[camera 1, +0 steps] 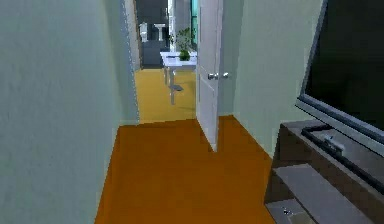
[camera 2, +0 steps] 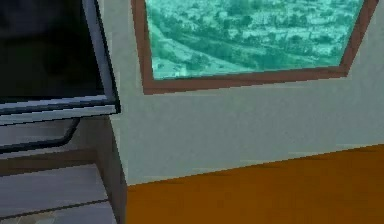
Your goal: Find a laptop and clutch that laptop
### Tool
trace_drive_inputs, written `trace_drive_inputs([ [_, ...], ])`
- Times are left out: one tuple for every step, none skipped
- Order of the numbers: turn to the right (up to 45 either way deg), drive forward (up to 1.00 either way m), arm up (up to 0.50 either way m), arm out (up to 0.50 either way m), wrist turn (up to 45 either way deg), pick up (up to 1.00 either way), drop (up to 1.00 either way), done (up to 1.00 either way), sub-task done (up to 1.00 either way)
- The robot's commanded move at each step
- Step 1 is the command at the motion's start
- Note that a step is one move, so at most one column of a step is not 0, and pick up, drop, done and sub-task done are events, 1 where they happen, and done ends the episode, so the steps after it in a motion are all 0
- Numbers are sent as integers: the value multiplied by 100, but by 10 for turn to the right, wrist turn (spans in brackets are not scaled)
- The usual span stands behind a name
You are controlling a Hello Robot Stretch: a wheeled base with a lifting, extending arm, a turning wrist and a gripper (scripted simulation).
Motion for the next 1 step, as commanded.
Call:
trace_drive_inputs([
  [-420,0,0,0,0,0,0,0,0],
])
